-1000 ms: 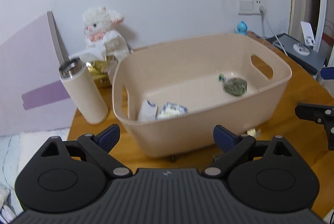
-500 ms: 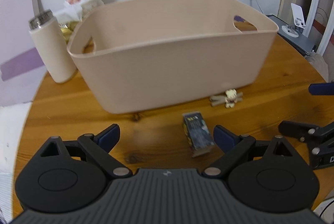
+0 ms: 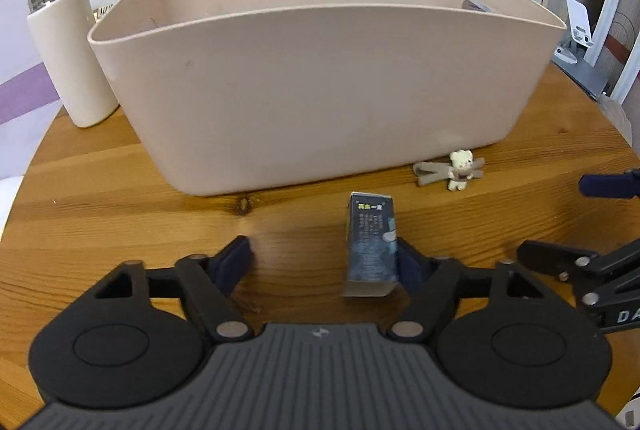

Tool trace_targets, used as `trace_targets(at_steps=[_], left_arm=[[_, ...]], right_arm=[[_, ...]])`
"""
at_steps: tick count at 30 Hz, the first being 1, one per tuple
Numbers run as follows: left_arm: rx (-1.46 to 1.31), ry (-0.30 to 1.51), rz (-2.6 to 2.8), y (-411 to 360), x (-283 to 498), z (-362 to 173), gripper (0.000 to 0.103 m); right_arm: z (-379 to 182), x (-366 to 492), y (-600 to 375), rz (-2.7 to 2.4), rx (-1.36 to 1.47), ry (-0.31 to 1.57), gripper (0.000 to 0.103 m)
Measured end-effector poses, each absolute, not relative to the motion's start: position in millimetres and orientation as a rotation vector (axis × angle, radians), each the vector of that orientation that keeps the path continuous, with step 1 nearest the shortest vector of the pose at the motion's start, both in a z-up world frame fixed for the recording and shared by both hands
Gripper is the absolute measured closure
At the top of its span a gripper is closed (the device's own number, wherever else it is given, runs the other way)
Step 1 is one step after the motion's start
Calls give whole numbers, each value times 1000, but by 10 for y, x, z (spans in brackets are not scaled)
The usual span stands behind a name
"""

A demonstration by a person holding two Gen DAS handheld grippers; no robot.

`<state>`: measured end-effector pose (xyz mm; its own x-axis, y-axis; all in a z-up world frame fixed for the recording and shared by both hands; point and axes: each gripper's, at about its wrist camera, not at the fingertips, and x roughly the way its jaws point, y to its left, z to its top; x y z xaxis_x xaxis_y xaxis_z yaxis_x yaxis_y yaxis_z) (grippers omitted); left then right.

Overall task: Organize objects
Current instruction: 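Grasp the dark printed box with the left tool while the right tool grasps the bear keychain, then carry the dark box and bear keychain over the basket and release both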

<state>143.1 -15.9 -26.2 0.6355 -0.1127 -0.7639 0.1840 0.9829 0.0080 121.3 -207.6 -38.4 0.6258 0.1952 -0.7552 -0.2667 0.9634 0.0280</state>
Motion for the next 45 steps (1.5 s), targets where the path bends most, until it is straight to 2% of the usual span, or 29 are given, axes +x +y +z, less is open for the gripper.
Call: trace_targets(at_steps=[9,11,24,26,27,29,30,31,39,45], left_arm=[[87,846,-196,-33,1538,-225,61],[79,844,-198,2,1563,-224,64],[59,836,-188,166,1658,-217,65],[59,836,-184,182,1654,-214,65],[60,835,-182,192,1646,-216,68],[63,833,-173,204,1635,-213,73],[58,835,-175,212,1627,-211,75],[53,836,-176,221,1618,-210,78],[35,842,-192,244,1529,-174,78],[62,798,-185,264,1358,-3,78]], right_arm=[[-467,1413,-1847,239,-106,817,0],[-480,1456,-1804,234,-104,808,0],[-546,1664,-1546,170,-61,757,1],[-552,1639,-1552,167,-61,746,6],[-546,1624,-1559,164,-61,741,12],[-522,1602,-1583,160,-61,736,26],[-503,1587,-1593,162,-62,734,39],[-489,1578,-1594,167,-65,735,47],[-418,1375,-1610,237,-53,763,47],[-203,1146,-1689,235,-61,709,47]])
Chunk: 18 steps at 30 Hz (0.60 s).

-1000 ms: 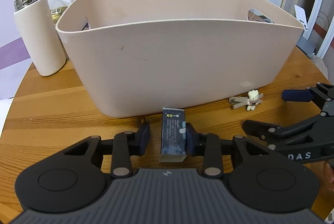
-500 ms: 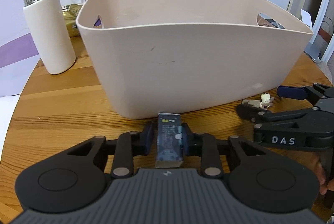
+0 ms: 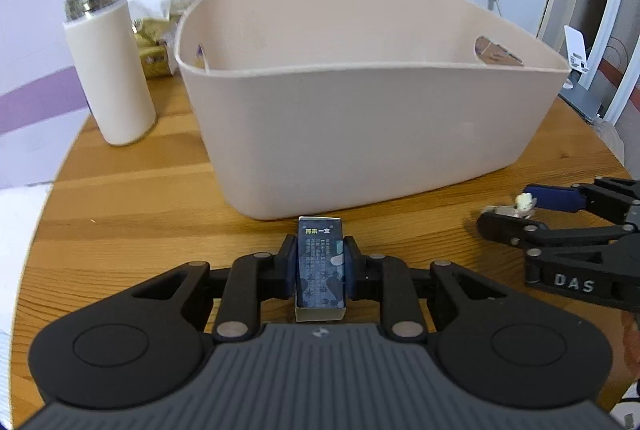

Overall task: Organize objects
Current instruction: 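Carry the dark box and bear keychain over the basket and release both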

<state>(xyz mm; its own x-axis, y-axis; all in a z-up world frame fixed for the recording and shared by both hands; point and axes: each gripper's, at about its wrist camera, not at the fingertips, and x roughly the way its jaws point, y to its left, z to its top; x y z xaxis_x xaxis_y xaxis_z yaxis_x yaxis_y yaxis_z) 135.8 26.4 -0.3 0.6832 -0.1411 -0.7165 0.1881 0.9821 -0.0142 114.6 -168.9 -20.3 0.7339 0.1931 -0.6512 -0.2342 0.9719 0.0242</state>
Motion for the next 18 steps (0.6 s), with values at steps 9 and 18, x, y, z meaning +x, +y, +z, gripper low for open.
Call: trace_targets(at_steps=[9,18], left_arm=[[115,675,-164,311,1094,444,78],[122,570,-129,335,1050,866,78]], right_arm=[[351,963,-1852,243,-55,564,47],[826,915,-1954,246,-54,427,47]])
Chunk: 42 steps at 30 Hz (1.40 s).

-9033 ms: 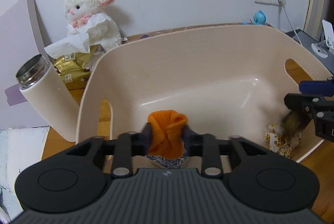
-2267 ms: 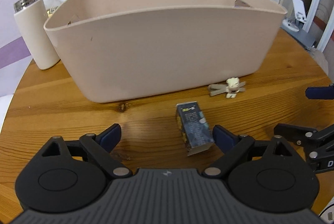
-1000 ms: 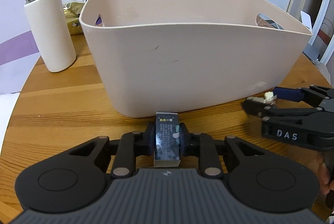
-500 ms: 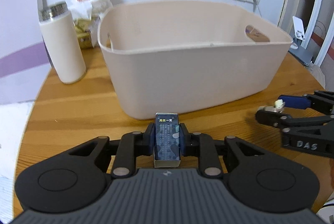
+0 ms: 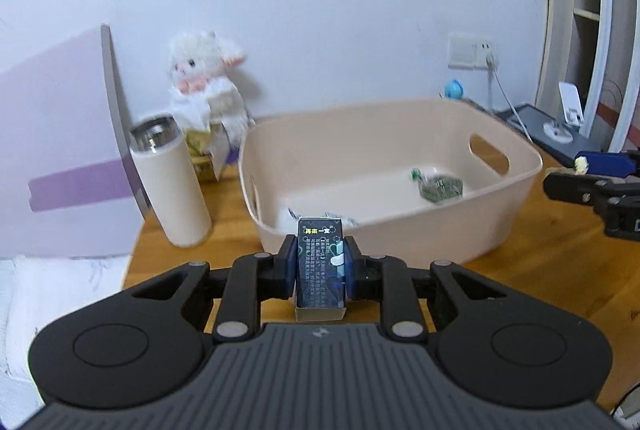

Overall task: Organize objects
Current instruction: 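Carry the dark box and bear keychain over the basket and release both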

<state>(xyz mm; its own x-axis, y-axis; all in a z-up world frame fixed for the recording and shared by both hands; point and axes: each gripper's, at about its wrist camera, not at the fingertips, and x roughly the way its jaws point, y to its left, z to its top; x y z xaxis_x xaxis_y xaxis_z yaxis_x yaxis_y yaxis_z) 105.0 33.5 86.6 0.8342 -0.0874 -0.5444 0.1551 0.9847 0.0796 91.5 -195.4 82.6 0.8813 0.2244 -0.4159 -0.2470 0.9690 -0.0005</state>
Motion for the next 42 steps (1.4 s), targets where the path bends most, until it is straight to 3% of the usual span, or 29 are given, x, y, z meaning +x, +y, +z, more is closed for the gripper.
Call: trace_targets(at_steps=[9,16,35,36,38,42], left_arm=[[118,507,-88,297,1348,1149,78],[130,562,-60,151,1794,1061,78],[185,895,-6,-67,2539,359,78],[184,896,-4,-59,2537,351,77],[191,893,-3,-55,2529,357,75],[192,858,-32,-82,2449,449,55]], right_arm=[[1076,1210,-1872,252,-58,355,47],[1088,1579,-1872,258,-44,370,47],[302,2325,-1664,277,-135,699,46],[288,2325,-1656,275,-139,703,39],[286,2326,-1658,289,-143,708,36],[356,2283,-1690,285,-125,694,25]])
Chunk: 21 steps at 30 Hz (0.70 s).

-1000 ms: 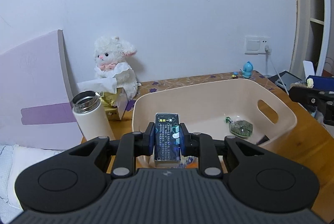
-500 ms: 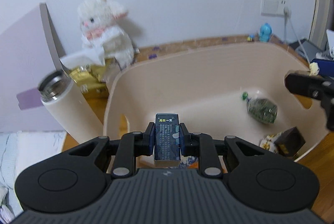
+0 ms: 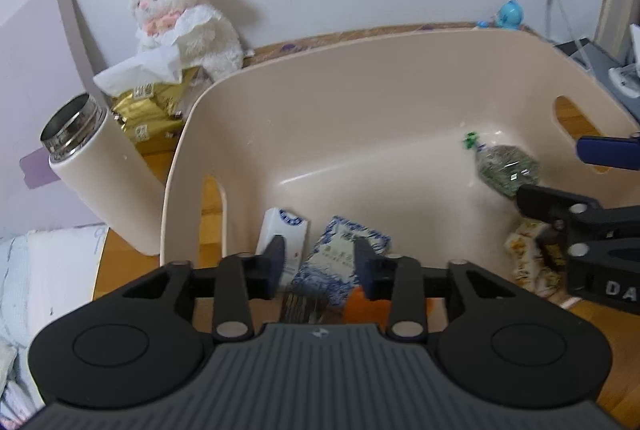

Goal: Organize objects

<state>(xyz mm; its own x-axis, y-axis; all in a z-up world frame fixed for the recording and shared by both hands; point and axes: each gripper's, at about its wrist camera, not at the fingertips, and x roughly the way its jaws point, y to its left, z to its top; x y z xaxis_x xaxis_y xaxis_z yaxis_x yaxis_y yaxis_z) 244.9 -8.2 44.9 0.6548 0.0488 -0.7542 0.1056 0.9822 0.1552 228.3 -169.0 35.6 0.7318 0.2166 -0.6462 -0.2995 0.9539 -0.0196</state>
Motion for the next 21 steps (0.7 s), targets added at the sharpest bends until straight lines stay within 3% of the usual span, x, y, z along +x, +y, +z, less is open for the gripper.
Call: trace_targets(at_steps=[3,4,10,21], left_arm=[[204,811,-20,-125,2372,554,25],[209,790,-16,-129,2344,593,21],[187,737,-9,-88,2202,821,19],[146,661,16,12,1822,1042,15]], right_arm=[[467,2224,-1735,277,-119,670,15],[506,2204,-1746,274,-119,659,9],[733,2020,-1840,256,-113,603,0],[979,1600,-1859,257,-120,537,0]])
